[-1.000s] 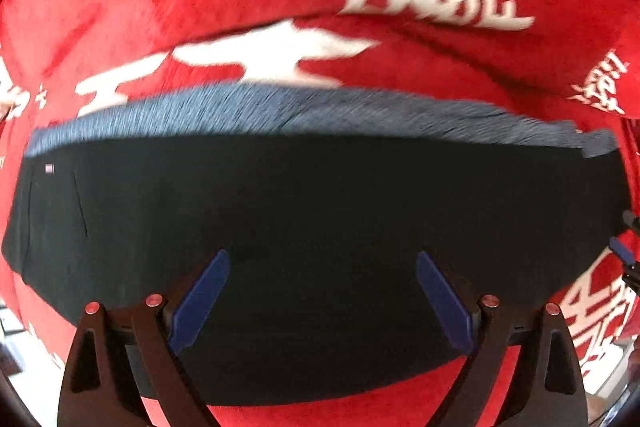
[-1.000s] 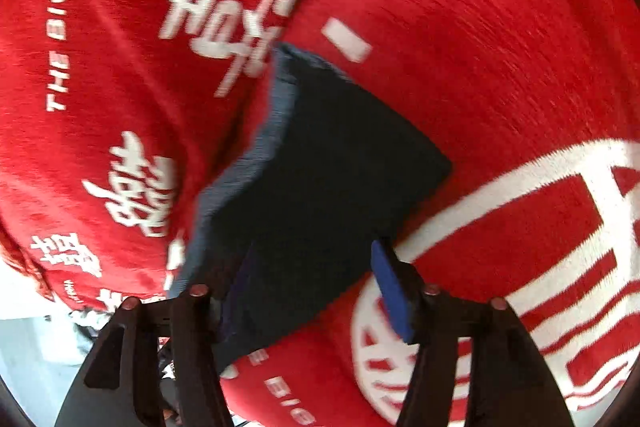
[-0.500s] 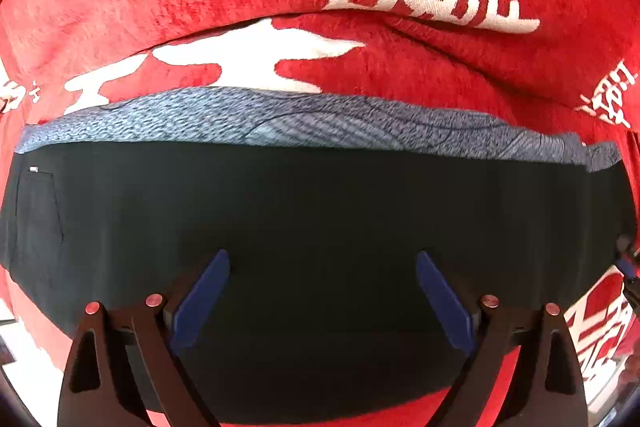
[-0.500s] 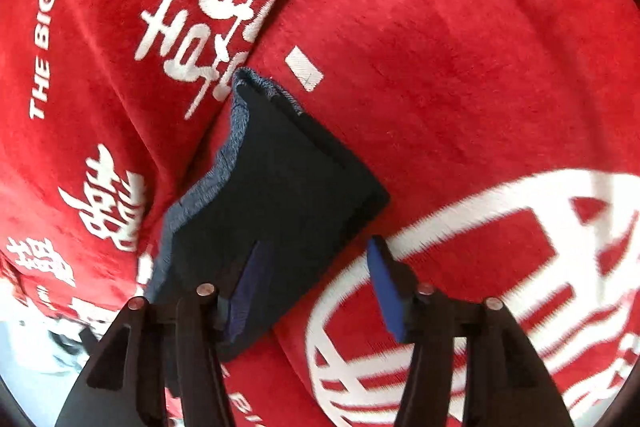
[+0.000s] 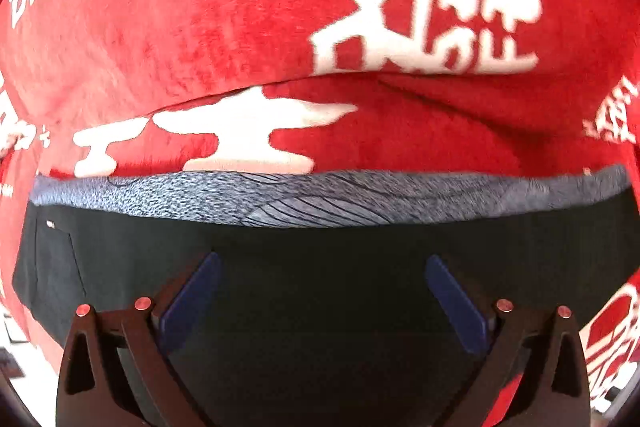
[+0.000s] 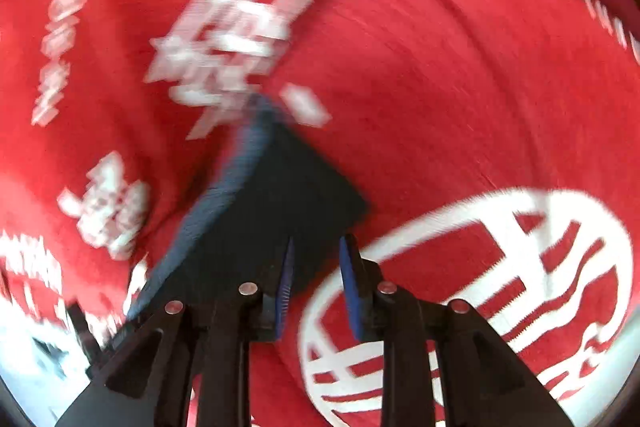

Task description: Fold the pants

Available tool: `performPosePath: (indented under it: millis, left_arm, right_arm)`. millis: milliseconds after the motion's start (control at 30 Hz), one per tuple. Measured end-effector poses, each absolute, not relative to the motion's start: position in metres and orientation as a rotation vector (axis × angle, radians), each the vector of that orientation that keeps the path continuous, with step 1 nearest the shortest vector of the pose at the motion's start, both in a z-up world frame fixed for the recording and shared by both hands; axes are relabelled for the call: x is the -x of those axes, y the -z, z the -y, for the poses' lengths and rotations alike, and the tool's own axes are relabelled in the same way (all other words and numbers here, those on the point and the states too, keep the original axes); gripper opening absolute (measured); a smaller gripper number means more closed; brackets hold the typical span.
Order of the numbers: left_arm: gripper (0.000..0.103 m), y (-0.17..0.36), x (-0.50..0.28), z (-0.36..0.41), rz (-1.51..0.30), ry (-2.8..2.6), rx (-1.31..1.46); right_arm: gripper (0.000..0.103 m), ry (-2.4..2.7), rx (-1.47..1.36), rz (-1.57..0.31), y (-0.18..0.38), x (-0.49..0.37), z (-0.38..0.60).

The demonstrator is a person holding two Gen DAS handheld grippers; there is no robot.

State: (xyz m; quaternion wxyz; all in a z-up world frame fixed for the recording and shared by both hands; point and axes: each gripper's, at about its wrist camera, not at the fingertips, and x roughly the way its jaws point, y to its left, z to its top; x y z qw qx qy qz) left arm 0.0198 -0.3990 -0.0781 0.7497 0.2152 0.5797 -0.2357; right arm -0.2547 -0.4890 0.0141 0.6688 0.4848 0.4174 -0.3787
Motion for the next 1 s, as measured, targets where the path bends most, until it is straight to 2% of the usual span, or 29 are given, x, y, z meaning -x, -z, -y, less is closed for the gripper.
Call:
performPosePath:
  millis: [100,233,400,533,600,667,700,867,1000]
  left_arm:
    - [0.103,0.099,-0.008,0.416,-1.277,0.486,-0.543]
    - [0.103,0.108,-0.019,0.422,-1.257,0.453,-0.451]
    - [0.103,0.112,-0.052,0.445,-1.210,0.426,-0.462]
    - [0.103,0.099,-0.074,0.445,-1.218,0.382,-0.434]
    - [0.103,0.087,-0.074,0.431,-1.207,0.380,-0.434]
    - [0.103,0.084,-0.066,0.412,-1.203,0.373,-0.486]
    - [0.103,0.088,-0.063,0.400,-1.210,0.362,-0.518]
    - [0.103,0.089,-0.047,0.336,-1.252,0.300,-0.595]
    - [0.103,0.073,-0.062,0.284,-1.240,0.231,-0.590]
  right_arm:
    - [0.029,0.642,-0.938,-1.118,0.013,0.180,0.476]
    - [0.029,0.531,-0.834,-1.292,0.082,0.113,0.473]
    - [0.028,0.591,-0.924,-1.204,0.114,0.096,0.512]
    - [0.031,0.708,-0.920,-1.162,0.091,0.105,0.534]
    - [0.048,0.754,-0.837,-1.149,0.065,0.122,0.531]
    - [0.057,0.797,-0.742,-1.160,0.046,0.147,0.526]
    - [0.065,0.827,-0.709,-1.190,0.045,0.161,0.523]
    - [0.065,0.797,-0.842,-1.184,0.031,0.218,0.513]
    - [0.066,0.571,-1.113,-1.069,0.027,0.218,0.482]
